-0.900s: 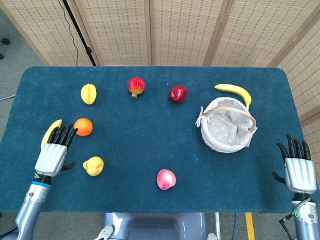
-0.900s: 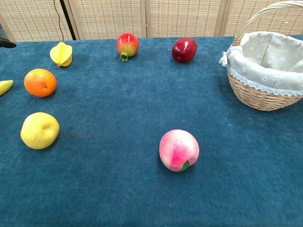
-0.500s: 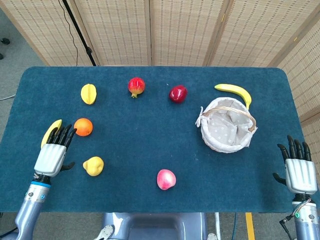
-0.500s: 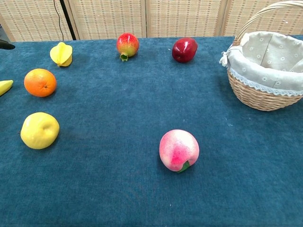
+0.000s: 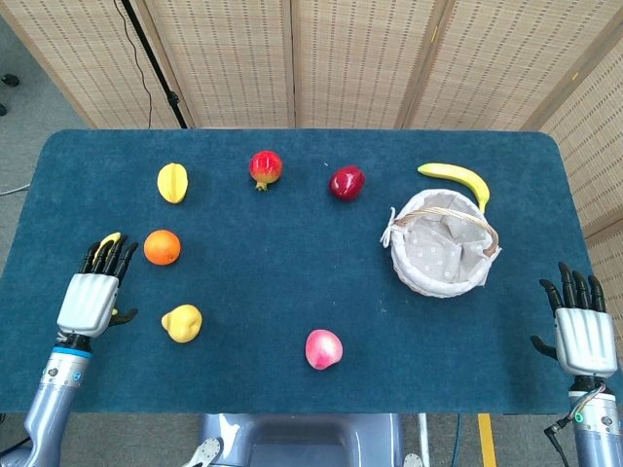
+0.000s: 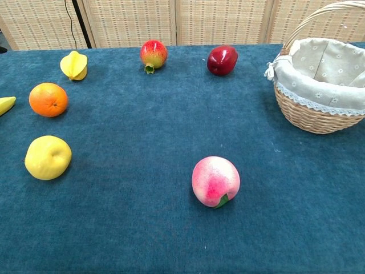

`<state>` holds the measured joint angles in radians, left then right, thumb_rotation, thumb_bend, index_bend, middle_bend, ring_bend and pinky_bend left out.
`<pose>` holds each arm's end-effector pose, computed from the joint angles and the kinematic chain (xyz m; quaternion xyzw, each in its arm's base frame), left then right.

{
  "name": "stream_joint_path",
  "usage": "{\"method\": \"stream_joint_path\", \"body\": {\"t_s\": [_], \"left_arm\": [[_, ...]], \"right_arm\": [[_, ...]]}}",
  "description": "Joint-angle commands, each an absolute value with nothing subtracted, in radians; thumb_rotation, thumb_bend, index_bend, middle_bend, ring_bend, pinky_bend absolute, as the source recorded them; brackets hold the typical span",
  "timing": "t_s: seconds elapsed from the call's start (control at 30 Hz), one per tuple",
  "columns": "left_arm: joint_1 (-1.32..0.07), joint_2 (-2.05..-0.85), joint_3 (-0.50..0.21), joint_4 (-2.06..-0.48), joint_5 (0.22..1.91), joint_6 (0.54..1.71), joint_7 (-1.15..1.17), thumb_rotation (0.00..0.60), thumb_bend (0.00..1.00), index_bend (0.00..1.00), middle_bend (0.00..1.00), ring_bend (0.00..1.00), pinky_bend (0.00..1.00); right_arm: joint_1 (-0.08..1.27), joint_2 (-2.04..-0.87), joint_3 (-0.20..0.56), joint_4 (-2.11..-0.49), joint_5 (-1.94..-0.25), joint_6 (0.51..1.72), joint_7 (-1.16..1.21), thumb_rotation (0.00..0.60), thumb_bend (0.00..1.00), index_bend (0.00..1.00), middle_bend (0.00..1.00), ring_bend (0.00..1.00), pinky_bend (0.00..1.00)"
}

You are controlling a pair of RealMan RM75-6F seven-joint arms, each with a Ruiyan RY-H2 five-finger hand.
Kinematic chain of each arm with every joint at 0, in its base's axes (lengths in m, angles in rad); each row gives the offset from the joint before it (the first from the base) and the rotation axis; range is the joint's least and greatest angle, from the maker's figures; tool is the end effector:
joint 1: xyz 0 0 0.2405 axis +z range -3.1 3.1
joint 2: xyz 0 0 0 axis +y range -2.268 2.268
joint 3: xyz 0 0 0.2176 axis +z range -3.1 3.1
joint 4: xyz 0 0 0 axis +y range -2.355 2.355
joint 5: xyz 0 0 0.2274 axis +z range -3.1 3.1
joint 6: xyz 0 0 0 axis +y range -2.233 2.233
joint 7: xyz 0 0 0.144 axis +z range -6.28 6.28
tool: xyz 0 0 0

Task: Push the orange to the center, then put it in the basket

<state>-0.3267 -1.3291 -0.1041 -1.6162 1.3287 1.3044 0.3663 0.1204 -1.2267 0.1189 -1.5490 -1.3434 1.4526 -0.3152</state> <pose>-0.2246 0.2470 0.0539 -0.6612 -0.3483 -0.3486 0.5656 -0.2939 -0.2040 0.1144 0.5924 -0.3312 0.2965 0.6719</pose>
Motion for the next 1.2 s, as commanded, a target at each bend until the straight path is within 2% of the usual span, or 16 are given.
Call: {"method": "stream_joint_path", "body": {"t_s": [0.03, 0.37, 0.9, 1.2], "left_arm": [[-0.338, -1.343, -0.114, -1.592, 1.311, 1.285, 0.359, 0.600, 0.00, 0.00, 0.00, 0.00, 0.00], [-0.427, -1.400, -0.159, -1.497, 1.232, 1.144, 0.341, 0.600, 0.00, 0.00, 0.00, 0.00, 0.00], [-0.510, -1.482, -0.229, -1.314, 1.103, 1.052, 0.319, 0.600, 0.00, 0.00, 0.00, 0.00, 0.00], [-0.547, -1.543, -0.239, -1.176, 1.065, 0.982, 0.262, 0.600, 0.00, 0.00, 0.00, 0.00, 0.00]], "right_arm": [[0.119, -1.226, 0.117, -1.549, -1.343, 1.451, -0.313, 0.600, 0.00, 0.19, 0.01, 0.01, 0.01], [0.107, -1.221, 0.112, -1.545, -1.335, 1.455, -0.302, 0.600, 0.00, 0.19, 0.01, 0.01, 0.01], [0.096, -1.211, 0.115, -1.549, -1.317, 1.453, -0.300, 0.600, 0.00, 0.19, 0.01, 0.01, 0.01], [0.090, -1.211, 0.108, -1.552, -1.319, 1.453, -0.290, 0.600, 0.00, 0.19, 0.01, 0.01, 0.01]]}}
